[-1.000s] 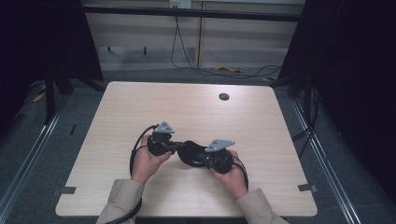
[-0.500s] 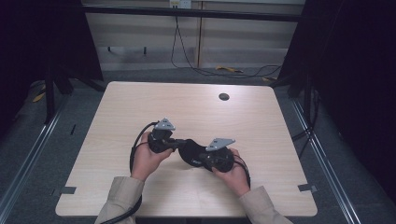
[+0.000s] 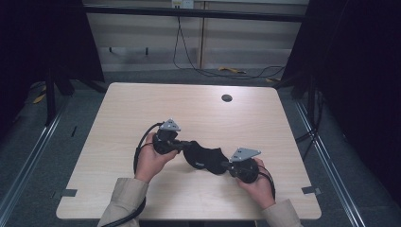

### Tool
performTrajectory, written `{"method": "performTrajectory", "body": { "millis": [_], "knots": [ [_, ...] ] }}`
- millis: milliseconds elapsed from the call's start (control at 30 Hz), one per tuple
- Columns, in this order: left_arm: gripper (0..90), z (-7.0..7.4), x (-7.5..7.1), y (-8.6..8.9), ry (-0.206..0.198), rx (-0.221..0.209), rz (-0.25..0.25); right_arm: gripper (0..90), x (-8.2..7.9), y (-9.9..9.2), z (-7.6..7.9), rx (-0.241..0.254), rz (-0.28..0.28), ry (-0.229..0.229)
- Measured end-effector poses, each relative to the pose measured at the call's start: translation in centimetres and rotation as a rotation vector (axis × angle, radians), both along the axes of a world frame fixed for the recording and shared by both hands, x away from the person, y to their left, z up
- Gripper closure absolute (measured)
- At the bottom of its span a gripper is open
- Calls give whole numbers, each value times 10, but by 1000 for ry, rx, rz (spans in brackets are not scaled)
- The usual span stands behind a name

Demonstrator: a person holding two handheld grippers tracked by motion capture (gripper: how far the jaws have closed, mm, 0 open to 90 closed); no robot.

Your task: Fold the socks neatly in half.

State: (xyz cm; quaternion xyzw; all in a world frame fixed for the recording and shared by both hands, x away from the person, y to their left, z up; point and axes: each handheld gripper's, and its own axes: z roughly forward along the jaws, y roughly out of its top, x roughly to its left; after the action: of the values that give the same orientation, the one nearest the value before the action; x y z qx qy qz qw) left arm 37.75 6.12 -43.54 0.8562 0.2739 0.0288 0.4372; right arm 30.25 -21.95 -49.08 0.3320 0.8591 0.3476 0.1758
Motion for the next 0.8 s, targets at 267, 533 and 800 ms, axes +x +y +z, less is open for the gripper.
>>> {"method": "performTrajectory", "body": {
  "millis": [267,533,800],
  "knots": [
    [869,6,-4,-14,-4,1,-24,900,4,7,-4,13,-4,20],
    [869,9,-5,-35,-11,-3,-58,900,6,13,-6,22,17,18],
    [869,8,-4,-51,-4,5,-80,900,7,12,-7,42,19,22]
  ]
}}
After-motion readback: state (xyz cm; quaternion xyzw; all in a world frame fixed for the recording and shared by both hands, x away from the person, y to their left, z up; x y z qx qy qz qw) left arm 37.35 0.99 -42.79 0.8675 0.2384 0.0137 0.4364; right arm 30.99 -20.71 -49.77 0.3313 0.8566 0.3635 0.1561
